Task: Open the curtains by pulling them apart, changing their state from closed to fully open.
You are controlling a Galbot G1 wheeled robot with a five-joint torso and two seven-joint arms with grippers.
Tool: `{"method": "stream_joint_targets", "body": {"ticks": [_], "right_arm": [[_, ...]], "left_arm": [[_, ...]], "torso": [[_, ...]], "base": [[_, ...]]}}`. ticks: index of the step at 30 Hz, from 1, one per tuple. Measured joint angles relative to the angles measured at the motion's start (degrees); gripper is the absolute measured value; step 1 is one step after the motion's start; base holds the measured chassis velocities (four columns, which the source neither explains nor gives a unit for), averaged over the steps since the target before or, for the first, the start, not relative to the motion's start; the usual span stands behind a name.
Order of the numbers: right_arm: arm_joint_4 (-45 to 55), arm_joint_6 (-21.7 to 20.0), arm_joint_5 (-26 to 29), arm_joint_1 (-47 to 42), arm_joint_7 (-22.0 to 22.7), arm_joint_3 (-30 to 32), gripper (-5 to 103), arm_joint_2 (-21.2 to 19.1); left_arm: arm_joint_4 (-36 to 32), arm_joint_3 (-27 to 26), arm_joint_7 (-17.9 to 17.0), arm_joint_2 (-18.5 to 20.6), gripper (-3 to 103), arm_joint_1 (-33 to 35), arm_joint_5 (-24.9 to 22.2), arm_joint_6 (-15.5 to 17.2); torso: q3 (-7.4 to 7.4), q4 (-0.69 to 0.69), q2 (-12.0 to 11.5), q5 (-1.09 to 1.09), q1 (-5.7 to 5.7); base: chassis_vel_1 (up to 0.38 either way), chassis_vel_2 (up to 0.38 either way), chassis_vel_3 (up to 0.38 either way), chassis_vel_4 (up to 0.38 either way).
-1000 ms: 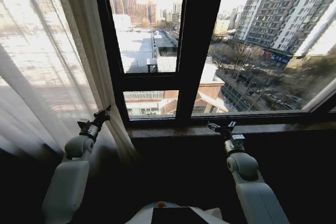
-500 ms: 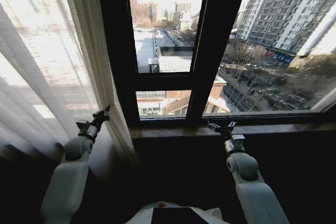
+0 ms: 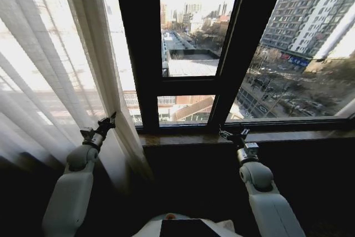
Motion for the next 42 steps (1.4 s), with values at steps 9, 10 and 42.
{"method": "stream_joint_targets", "body": {"ticks": [9,10,42], "right_arm": [[0.2,0.0,0.0,-0.2,-0.1,0.0,100,0.0],[0.3,0.0,0.0,-0.2,-0.1,0.0,100,0.0],[0.5,0.2,0.1,-0.4,-0.1,-0.2,100,0.2]], "left_arm": [[-0.7,-0.5,0.0,0.0,0,0.6,-0.1,0.0],[-0.8,-0.5,0.0,0.1,0,0.7,-0.1,0.0],[-2.3,-1.4,-0.1,0.2,0,2.3,-0.3,0.0]], "torso": [[0.0,0.0,0.0,0.0,-0.01],[0.0,0.0,0.0,0.0,-0.01],[0.0,0.01,0.0,-0.01,0.0]], "base": [[0.162,0.166,-0.174,-0.171],[0.153,0.172,-0.171,-0.147],[0.3,0.304,-0.296,-0.299]]}}
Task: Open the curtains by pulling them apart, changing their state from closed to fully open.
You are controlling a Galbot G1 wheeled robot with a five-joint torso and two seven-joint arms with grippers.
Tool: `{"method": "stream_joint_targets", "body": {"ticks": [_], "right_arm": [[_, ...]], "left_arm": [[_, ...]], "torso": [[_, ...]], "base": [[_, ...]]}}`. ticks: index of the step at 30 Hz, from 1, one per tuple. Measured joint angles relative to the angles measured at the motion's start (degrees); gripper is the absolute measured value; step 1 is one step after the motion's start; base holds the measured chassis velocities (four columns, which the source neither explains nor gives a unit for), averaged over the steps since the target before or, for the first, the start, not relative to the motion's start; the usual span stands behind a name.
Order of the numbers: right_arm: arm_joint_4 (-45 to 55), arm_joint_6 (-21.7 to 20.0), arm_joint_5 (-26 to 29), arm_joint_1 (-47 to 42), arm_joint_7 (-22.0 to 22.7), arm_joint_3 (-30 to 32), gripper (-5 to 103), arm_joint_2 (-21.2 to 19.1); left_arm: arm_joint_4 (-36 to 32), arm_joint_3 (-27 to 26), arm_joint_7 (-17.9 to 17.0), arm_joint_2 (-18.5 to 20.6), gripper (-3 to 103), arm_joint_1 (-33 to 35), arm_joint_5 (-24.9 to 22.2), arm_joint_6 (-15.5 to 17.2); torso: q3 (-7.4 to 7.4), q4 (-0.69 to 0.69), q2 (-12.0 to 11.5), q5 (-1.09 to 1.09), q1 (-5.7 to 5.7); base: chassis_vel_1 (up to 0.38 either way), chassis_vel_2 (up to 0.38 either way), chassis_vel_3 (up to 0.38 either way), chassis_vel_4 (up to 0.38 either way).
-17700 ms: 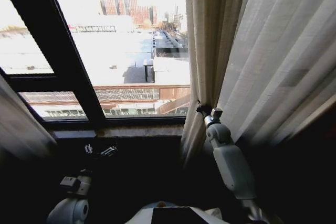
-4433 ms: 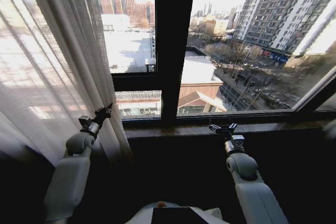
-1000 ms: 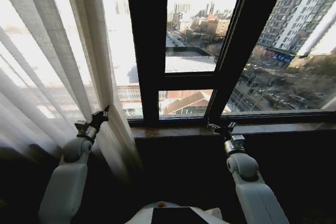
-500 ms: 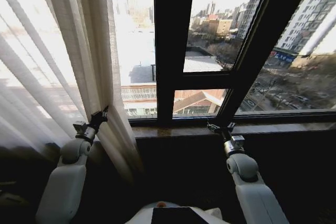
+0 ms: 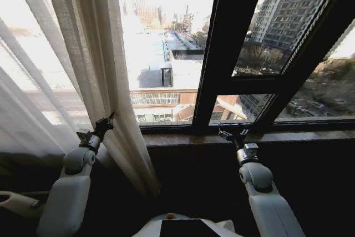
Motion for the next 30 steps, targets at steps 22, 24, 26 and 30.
{"method": "stream_joint_targets", "body": {"ticks": [22,24,26,30], "right_arm": [[-1.2,1.2,1.1,0.2,-0.3,-0.1,100,0.0],[-1.2,1.3,0.5,0.4,-0.7,-0.2,100,0.1],[-1.2,1.3,0.4,0.4,-0.8,-0.2,100,0.1],[-1.0,1.3,-0.1,0.4,-1.1,-0.4,100,0.2]], "left_arm": [[-0.8,-0.4,-0.1,-1.2,0,1.7,0.5,-0.3],[-1.3,-0.4,-1.1,-1.7,0,1.8,0.5,-0.3],[-1.5,-0.4,-1.7,-2.0,0,1.9,0.4,-0.2],[-1.9,-0.5,-2.8,-3.3,0,2.1,0.4,-0.1]], "torso": [[0.0,-0.01,0.0,0.03,-0.02],[0.0,0.01,0.0,-0.02,-0.01],[0.0,0.01,0.0,-0.01,-0.01],[0.0,-0.01,0.0,0.0,0.0]], "base": [[0.078,0.065,-0.08,-0.072],[0.0,0.0,0.0,0.0],[0.0,0.0,0.0,0.0],[0.0,0.0,0.0,0.0]]}}
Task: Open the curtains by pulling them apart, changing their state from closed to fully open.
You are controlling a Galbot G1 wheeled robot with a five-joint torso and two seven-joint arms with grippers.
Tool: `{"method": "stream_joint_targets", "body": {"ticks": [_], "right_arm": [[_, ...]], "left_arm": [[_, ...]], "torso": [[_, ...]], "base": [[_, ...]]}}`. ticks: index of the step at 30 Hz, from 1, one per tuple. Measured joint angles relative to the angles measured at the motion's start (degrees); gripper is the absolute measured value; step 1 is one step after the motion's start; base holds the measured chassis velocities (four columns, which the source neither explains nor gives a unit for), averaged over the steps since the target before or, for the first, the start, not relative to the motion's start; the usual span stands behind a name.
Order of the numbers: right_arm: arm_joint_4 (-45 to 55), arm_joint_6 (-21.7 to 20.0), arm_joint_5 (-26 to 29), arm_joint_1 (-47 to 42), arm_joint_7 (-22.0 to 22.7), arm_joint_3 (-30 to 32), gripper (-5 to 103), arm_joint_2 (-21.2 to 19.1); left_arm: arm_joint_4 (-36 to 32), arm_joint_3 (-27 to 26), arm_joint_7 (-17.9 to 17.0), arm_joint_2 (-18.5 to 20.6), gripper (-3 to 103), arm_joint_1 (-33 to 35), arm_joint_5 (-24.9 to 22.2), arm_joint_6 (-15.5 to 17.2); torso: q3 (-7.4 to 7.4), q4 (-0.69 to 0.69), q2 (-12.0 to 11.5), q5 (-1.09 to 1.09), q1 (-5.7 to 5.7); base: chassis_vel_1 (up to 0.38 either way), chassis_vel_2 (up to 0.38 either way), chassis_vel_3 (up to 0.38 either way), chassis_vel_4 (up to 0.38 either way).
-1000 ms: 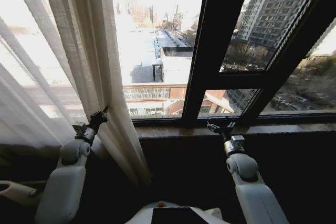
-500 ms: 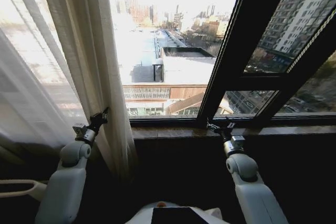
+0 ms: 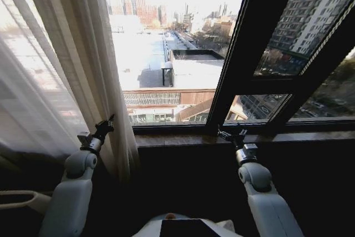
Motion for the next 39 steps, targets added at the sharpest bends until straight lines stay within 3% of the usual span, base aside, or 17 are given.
{"method": "stream_joint_targets", "body": {"ticks": [15,39], "right_arm": [[1.2,0.0,-4.1,-0.2,-1.0,-2.5,100,2.3],[2.2,0.4,-6.4,-0.6,-0.6,-4.4,100,3.5]], "left_arm": [[-2.5,0.4,-6.1,-4.7,0,1.5,-0.3,-0.1],[-3.4,-0.7,-6.2,-4.3,0,2.9,-0.4,-0.9]], "torso": [[0.0,0.0,0.0,0.01,0.0],[-0.01,0.0,0.0,0.01,0.0]], "base": [[0.0,0.0,0.0,0.0],[0.087,0.093,-0.091,-0.094]]}}
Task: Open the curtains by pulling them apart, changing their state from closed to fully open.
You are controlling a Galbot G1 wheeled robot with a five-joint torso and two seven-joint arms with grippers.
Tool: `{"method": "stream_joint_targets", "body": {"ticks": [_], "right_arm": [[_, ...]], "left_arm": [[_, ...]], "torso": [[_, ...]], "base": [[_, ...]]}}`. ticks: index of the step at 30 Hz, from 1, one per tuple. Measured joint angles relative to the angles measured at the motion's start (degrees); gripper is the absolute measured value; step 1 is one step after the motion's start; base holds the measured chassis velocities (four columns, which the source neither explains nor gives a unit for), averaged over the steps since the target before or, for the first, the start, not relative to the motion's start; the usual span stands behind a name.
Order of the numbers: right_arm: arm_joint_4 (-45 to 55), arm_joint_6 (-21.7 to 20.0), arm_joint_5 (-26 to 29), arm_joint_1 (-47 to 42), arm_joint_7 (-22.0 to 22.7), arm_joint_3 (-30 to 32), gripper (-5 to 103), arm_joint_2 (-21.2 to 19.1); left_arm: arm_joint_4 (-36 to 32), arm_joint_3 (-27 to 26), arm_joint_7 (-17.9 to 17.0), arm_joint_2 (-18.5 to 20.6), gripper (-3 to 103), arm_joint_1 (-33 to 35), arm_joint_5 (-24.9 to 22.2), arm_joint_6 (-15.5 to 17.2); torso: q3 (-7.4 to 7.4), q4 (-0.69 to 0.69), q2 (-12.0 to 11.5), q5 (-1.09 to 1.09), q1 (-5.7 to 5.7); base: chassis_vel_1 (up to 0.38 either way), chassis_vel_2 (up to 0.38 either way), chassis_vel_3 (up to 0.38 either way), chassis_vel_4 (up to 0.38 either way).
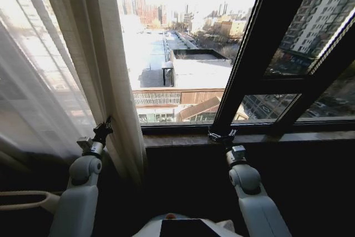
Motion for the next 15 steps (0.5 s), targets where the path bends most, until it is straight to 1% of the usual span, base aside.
{"method": "stream_joint_targets", "body": {"ticks": [4,7,11,13,14,15], "right_arm": [[0.0,0.6,0.5,0.0,0.1,0.2,100,-0.2],[-0.1,1.0,0.9,-0.1,0.2,0.3,100,-0.4],[-0.3,1.0,0.8,0.0,0.2,0.2,100,-0.2],[-0.5,1.0,0.8,0.0,0.2,0.2,100,-0.1],[-0.7,1.1,0.8,0.0,0.2,0.2,100,-0.1],[-0.7,1.1,0.8,0.0,0.2,0.2,100,-0.1]], "left_arm": [[0.0,-0.1,0.1,0.0,0,0.2,0.0,-0.2],[0.0,-0.3,0.1,0.0,0,0.8,0.0,-0.3],[-0.1,-0.9,0.0,0.2,0,0.9,0.0,-0.4],[-0.2,-1.7,-0.9,0.2,0,0.8,0.0,-0.7],[-0.6,-2.6,-2.0,0.1,0,0.6,-0.1,-0.7],[-0.6,-2.6,-2.0,0.1,0,0.6,-0.1,-0.7]], "torso": [[0.0,0.01,0.0,-0.03,0.01],[0.0,-0.01,0.0,0.02,0.0],[0.0,-0.02,0.0,0.02,0.0],[0.0,0.0,0.0,-0.01,0.0],[0.0,0.0,0.0,-0.03,0.0],[0.0,0.0,0.0,-0.03,0.0]], "base": [[0.077,0.074,-0.098,-0.073],[0.0,0.0,0.0,0.0],[0.0,0.0,0.0,0.0],[0.0,0.0,0.0,0.0],[0.0,0.0,0.0,0.0],[0.0,0.0,0.0,0.0]]}}
